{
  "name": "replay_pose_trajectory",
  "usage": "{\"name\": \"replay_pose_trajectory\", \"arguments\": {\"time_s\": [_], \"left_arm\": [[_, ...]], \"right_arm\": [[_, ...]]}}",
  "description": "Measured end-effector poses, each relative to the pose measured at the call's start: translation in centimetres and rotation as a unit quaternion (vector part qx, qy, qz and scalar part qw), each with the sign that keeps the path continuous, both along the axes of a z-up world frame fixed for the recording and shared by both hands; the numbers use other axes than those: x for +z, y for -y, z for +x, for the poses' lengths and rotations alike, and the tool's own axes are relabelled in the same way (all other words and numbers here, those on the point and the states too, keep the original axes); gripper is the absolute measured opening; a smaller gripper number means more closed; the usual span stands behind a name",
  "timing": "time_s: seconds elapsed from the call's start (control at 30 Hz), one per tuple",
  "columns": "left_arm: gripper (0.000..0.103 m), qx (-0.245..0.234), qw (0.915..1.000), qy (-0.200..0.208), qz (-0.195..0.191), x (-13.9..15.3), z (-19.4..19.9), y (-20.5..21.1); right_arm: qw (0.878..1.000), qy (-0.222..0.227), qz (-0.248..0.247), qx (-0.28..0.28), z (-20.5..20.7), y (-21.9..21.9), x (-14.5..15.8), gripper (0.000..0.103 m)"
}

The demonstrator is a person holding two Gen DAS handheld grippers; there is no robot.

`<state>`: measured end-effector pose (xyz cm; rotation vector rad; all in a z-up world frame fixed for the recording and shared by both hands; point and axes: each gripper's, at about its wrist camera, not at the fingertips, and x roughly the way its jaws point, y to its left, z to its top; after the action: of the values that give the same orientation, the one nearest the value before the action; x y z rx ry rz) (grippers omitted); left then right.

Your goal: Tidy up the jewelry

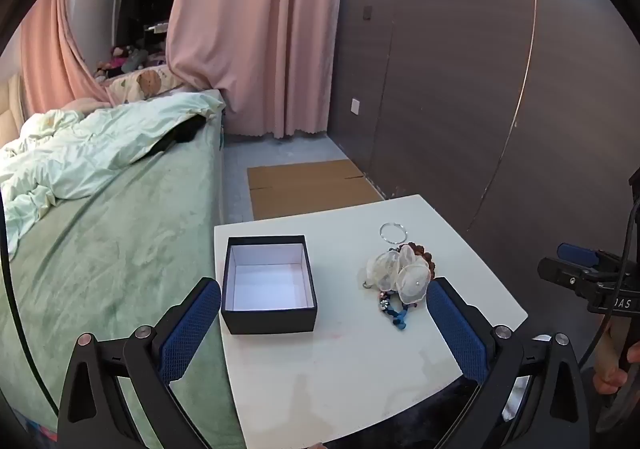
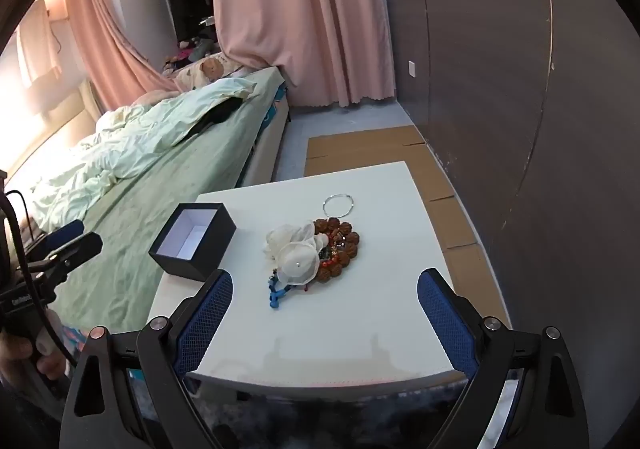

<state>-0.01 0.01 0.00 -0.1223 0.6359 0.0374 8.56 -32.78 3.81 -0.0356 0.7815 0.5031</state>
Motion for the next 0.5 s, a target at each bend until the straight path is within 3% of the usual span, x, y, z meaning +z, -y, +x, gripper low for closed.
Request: {"name": "replay_pose_trajectory", "arguments": {"time_s": [0.5], "left_arm": [[0.103,-0.003,1.0,0.005,0.002,0.6,-0.1,1.2]], "right_arm": [[1.0,0.003,0.002,0.0,-0.2,-0.1,0.1,0.094]]}}
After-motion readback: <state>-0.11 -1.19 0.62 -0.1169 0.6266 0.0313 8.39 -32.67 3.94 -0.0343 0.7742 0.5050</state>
